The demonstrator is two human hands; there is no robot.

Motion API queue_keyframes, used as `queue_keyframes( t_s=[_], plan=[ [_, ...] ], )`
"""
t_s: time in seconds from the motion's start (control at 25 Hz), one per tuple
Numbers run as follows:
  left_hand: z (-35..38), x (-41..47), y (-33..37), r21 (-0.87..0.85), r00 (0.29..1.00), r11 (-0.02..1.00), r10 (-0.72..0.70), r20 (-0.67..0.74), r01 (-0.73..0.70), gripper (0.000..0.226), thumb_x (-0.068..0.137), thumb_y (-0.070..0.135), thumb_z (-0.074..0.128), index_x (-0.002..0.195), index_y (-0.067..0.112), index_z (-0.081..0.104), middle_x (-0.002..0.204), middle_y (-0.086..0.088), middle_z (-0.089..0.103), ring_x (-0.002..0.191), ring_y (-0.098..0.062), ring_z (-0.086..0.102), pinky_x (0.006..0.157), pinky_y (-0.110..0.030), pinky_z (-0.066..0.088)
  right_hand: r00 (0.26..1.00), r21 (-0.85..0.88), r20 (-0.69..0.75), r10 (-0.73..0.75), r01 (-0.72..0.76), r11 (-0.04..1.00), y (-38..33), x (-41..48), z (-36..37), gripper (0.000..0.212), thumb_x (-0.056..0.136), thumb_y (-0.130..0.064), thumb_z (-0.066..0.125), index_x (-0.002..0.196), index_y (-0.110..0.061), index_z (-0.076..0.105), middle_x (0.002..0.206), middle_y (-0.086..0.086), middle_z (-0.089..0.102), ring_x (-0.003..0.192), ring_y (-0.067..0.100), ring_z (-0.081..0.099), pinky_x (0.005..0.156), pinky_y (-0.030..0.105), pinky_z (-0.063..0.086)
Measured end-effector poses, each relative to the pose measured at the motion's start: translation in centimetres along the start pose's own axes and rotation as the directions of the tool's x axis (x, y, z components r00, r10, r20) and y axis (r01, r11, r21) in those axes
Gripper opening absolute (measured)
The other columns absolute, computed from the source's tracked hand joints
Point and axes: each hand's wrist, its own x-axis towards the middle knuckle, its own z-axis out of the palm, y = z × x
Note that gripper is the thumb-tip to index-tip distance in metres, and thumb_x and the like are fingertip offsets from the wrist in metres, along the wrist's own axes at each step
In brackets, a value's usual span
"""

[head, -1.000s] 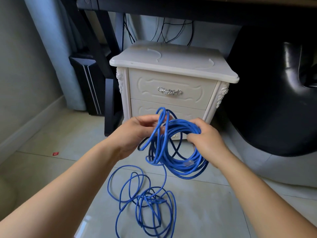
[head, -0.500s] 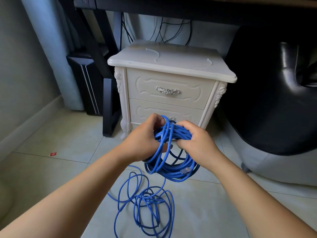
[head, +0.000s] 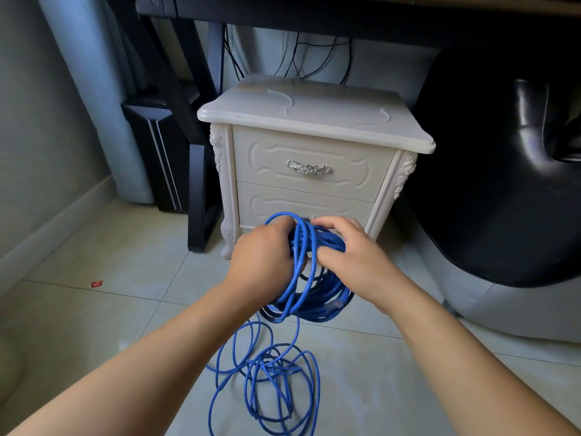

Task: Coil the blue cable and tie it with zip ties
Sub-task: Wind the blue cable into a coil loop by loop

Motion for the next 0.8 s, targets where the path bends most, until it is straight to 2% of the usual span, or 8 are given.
queue_keyframes(
  t_s=[0.08,0.12,0.2,0.32,0.44,0.56,0.64,0.8],
  plan=[
    [0.2,0.1,0.2,0.052,0.998,0.998,-0.017,-0.057,0.02,0.011,0.088,0.021,0.057,0.096,0.022,0.049,0.072,0.006,0.054,0.074,-0.025,0.053,0.063,-0.035,0.038,1.0,0.113,-0.016,0.015,-0.013,0.993,-0.6,-0.1,0.6,0.032,0.093,-0.031,0.05,0.122,-0.025,0.062,0.125,-0.005,0.058,0.118,0.009,0.053,0.104,0.031,0.041],
    [0.2,0.1,0.3,0.082,0.997,0.996,-0.02,-0.071,0.026,0.01,0.088,0.017,0.054,0.095,0.021,0.048,0.067,0.008,0.048,0.071,-0.023,0.047,0.064,-0.034,0.035,0.999,0.083,-0.037,-0.001,0.004,0.997,-0.8,-0.1,1.1,0.035,0.093,-0.041,0.052,0.12,-0.021,0.062,0.122,-0.004,0.059,0.117,0.01,0.053,0.101,0.03,0.042],
    [0.1,0.0,0.6,0.091,0.996,0.995,-0.044,-0.079,0.051,0.012,0.085,0.01,0.048,0.091,0.019,0.045,0.063,0.009,0.038,0.064,-0.019,0.037,0.065,-0.033,0.029,0.999,-0.06,-0.046,-0.017,0.014,0.998,-0.7,-0.2,1.7,0.048,0.084,-0.057,0.062,0.123,-0.029,0.057,0.123,-0.011,0.053,0.113,0.006,0.052,0.092,0.024,0.04],
    [0.0,-0.1,0.5,0.104,0.995,0.994,-0.025,-0.101,0.036,0.02,0.08,0.012,0.05,0.098,0.017,0.056,0.063,0.011,0.037,0.068,-0.02,0.038,0.065,-0.032,0.028,1.0,-0.036,-0.013,0.007,-0.007,0.999,-0.5,0.0,1.5,0.049,0.083,-0.048,0.069,0.128,-0.034,0.053,0.126,-0.014,0.053,0.112,0.003,0.054,0.094,0.023,0.043],
    [-0.3,-0.1,0.5,0.05,0.993,0.998,-0.026,-0.113,0.031,0.024,0.077,0.02,0.061,0.101,0.019,0.061,0.064,0.013,0.037,0.073,-0.019,0.04,0.07,-0.033,0.035,1.0,0.039,-0.022,0.0,0.001,0.999,-0.2,0.0,1.3,0.032,0.088,-0.031,0.063,0.119,-0.035,0.059,0.11,-0.015,0.065,0.101,0.005,0.062,0.09,0.025,0.049],
    [-0.7,0.0,0.4,-0.049,0.994,0.997,-0.066,-0.092,0.062,0.033,0.075,0.022,0.068,0.108,0.023,0.061,0.077,0.01,0.055,0.084,-0.02,0.051,0.076,-0.033,0.042,0.999,0.094,-0.049,-0.024,0.028,0.995,-0.2,0.1,1.3,0.024,0.09,-0.022,0.056,0.108,-0.036,0.065,0.1,-0.008,0.071,0.096,0.012,0.065,0.088,0.032,0.052],
    [-0.7,0.3,-0.1,-0.119,0.991,0.989,-0.101,-0.087,0.09,0.036,0.073,0.02,0.07,0.108,0.023,0.062,0.089,0.005,0.064,0.088,-0.02,0.056,0.074,-0.032,0.043,0.996,0.115,-0.079,-0.035,0.044,0.992,-0.1,0.2,1.2,0.023,0.092,-0.018,0.053,0.104,-0.032,0.067,0.1,-0.001,0.071,0.096,0.019,0.065,0.089,0.036,0.05],
    [-0.3,0.1,-0.2,-0.256,0.982,0.957,-0.168,-0.09,0.14,0.033,0.071,0.012,0.07,0.102,0.022,0.063,0.086,0.004,0.064,0.084,-0.019,0.058,0.069,-0.03,0.044,0.989,0.022,-0.146,-0.039,0.042,0.999,0.3,0.6,1.0,0.018,0.094,-0.015,0.049,0.101,-0.019,0.066,0.098,0.009,0.07,0.094,0.028,0.062,0.081,0.037,0.051]
  ],
)
